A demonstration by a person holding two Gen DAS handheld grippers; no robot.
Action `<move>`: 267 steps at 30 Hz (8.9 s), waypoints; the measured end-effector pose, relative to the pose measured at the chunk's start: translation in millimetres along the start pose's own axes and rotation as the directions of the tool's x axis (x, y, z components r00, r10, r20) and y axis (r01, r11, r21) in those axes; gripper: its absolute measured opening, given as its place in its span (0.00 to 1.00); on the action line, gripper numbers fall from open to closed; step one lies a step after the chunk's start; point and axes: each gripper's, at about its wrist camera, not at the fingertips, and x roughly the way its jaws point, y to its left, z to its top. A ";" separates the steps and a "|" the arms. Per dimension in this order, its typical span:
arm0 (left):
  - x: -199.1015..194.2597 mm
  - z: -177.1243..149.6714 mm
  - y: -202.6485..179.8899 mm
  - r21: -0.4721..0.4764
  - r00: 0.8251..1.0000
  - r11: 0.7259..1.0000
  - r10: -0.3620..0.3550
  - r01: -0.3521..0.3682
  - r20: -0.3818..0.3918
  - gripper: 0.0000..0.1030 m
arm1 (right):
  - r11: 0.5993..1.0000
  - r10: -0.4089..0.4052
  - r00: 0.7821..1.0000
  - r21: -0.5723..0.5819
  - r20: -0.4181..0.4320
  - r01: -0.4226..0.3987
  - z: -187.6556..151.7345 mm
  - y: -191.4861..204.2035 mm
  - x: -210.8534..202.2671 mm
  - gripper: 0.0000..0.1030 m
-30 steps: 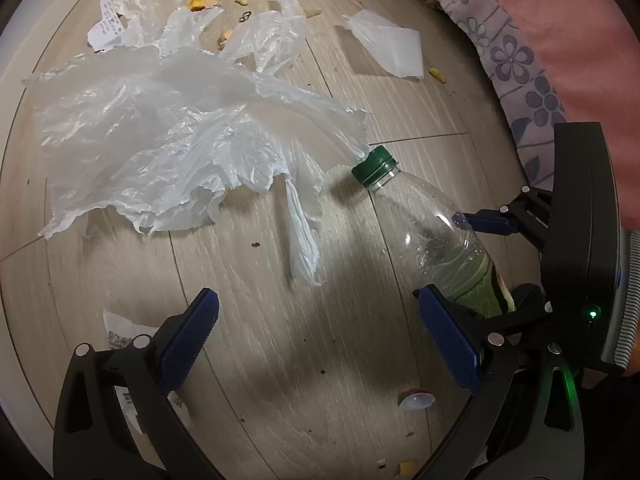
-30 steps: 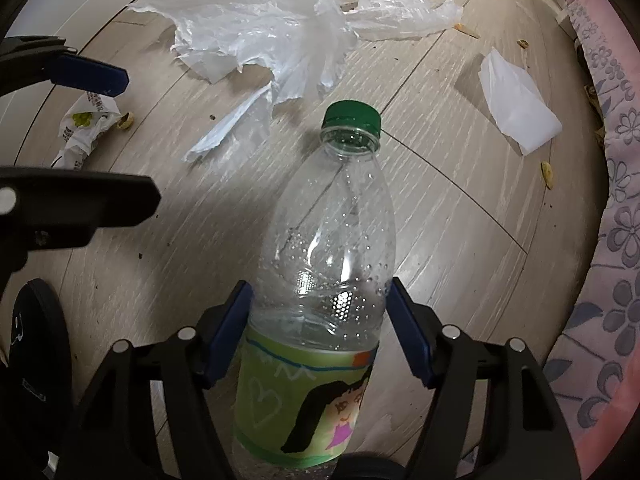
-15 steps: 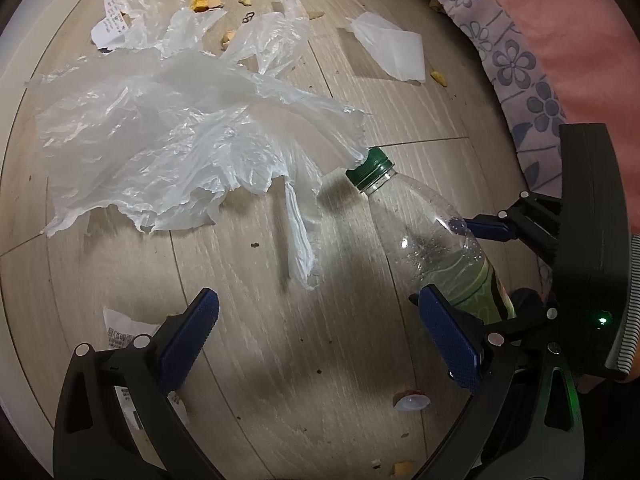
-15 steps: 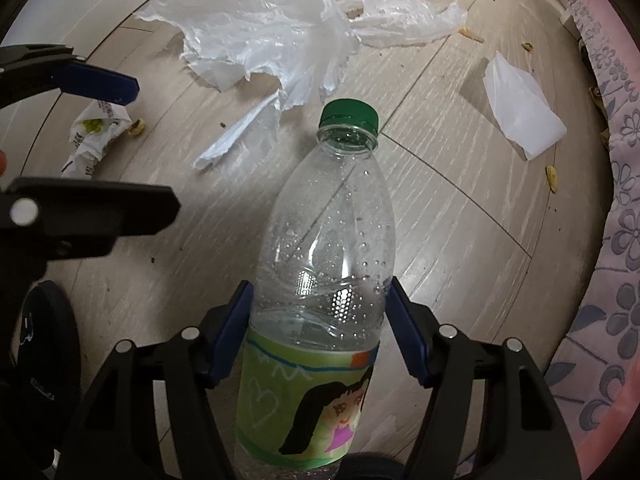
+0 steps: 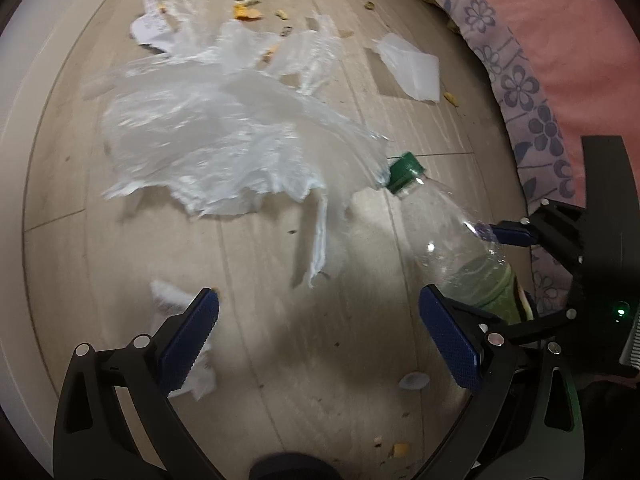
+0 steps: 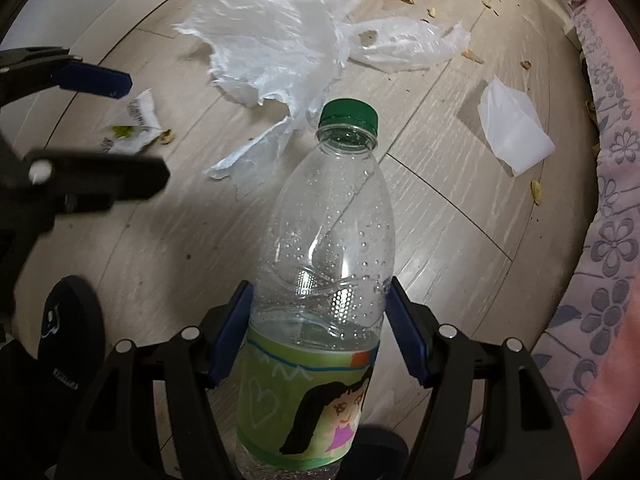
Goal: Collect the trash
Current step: 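Lift the bottle with the right gripper while the left moves over the white wrapper, then close the left gripper on the white snack wrapper, then lift the wrapper and bottle and carry both toward the blue bin, then lower the white wrapper and green-capped bottle into the bag-lined blue bin, then open the left gripper on the wrapper while the right gripper releases the bottle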
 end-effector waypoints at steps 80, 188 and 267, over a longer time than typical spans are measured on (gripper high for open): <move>45.2 -60.2 97.2 -0.006 0.995 0.996 0.087 -0.087 -0.044 0.20 | 0.989 0.082 0.994 -0.132 0.072 -0.072 60.0 84.5 -1.1 0.60; -578.2 -662.8 -950.5 0.732 0.770 -0.554 -0.234 0.396 -0.593 0.20 | -0.808 -0.262 0.760 0.566 -0.595 0.165 -949.1 316.6 -781.0 0.60; -135.9 -917.8 -1140.3 0.758 0.897 -0.490 0.146 0.431 -0.416 0.70 | -0.601 -0.119 0.992 0.792 0.047 -0.110 -1290.0 169.1 -364.9 0.88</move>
